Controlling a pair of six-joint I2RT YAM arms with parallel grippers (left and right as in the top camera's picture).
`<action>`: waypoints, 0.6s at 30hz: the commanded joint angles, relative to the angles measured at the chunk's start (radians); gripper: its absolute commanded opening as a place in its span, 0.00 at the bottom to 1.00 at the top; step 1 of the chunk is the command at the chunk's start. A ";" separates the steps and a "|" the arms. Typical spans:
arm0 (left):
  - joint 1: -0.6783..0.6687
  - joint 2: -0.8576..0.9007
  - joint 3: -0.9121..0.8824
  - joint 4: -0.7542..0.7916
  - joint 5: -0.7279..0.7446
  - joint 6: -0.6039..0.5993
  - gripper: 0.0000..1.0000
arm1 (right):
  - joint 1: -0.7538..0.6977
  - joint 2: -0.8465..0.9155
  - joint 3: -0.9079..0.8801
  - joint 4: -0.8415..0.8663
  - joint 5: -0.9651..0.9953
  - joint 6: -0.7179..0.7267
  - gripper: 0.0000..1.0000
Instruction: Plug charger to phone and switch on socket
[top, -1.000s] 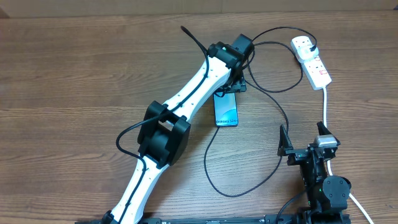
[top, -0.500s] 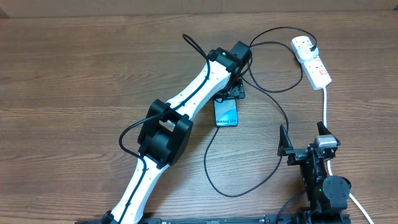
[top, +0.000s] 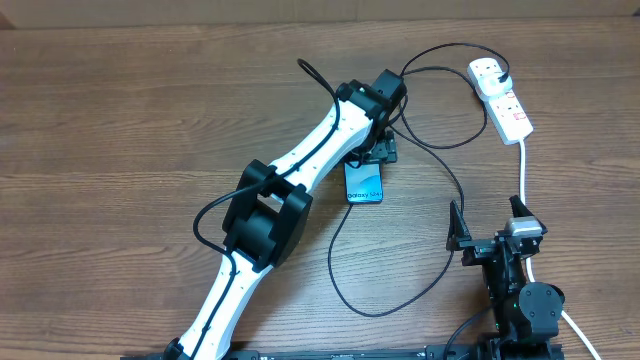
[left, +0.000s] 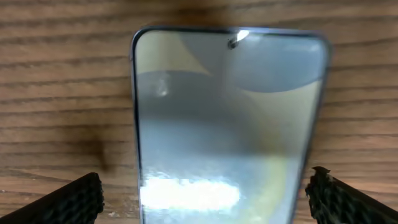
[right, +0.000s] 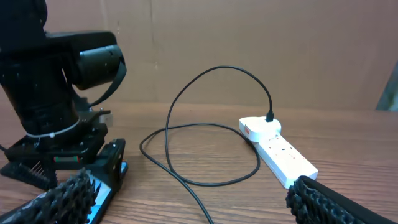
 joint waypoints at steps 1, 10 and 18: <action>-0.009 0.015 -0.040 0.007 0.010 0.023 1.00 | 0.002 -0.008 -0.011 0.007 -0.001 -0.001 1.00; -0.009 0.015 -0.045 0.019 0.014 0.023 1.00 | 0.002 -0.008 -0.011 0.007 -0.001 -0.001 1.00; -0.010 0.015 -0.045 0.037 0.025 0.023 0.97 | 0.002 -0.008 -0.011 0.007 -0.001 -0.001 1.00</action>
